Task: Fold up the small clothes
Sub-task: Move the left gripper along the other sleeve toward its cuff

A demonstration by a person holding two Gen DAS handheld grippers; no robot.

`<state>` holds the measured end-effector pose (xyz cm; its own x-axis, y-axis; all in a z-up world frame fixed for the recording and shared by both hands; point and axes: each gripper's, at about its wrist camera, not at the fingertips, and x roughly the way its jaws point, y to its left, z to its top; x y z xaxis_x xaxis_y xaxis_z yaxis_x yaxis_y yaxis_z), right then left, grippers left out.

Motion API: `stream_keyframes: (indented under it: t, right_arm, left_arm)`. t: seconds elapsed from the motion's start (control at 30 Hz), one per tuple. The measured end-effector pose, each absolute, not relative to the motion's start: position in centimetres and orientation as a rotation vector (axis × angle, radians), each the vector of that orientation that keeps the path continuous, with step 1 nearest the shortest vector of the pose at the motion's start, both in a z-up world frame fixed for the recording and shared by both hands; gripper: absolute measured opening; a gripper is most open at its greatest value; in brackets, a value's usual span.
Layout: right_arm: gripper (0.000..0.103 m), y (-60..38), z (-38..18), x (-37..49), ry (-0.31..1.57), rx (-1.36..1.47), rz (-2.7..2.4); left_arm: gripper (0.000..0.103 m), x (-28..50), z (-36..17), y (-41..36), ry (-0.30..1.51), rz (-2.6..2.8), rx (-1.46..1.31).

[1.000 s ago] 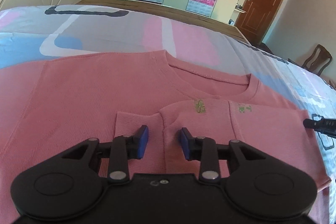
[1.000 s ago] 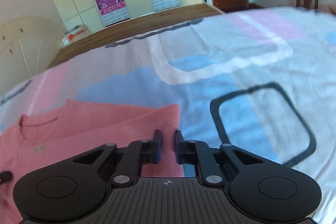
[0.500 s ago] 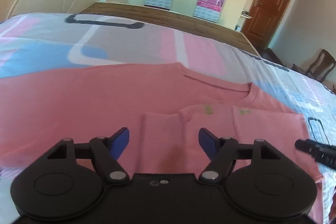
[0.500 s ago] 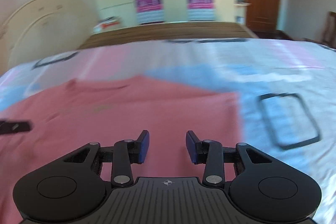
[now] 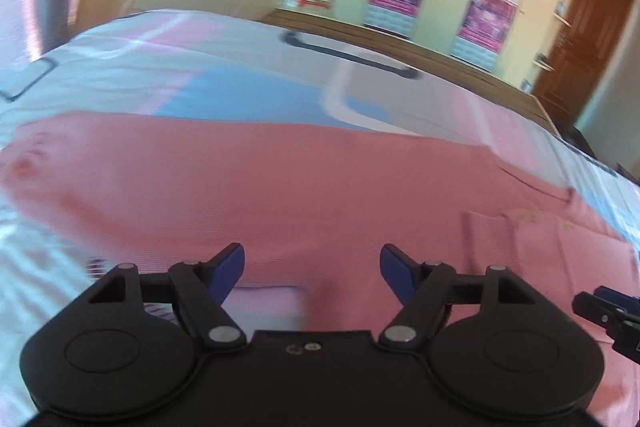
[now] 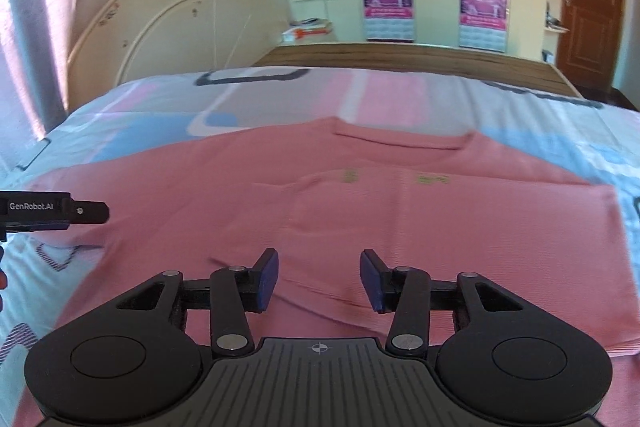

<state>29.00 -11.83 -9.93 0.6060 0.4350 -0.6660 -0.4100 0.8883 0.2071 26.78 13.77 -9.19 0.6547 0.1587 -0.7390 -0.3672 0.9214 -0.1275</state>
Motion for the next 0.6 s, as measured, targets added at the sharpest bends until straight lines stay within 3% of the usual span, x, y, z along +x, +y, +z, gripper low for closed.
stream_keyframes:
  t: [0.6]
  right_arm:
    - [0.045,-2.6,-9.3,30.7,0.766,-0.03,0.532]
  left_arm:
    - [0.074,22.4,-10.1,24.7,0.81,0.454,-0.362]
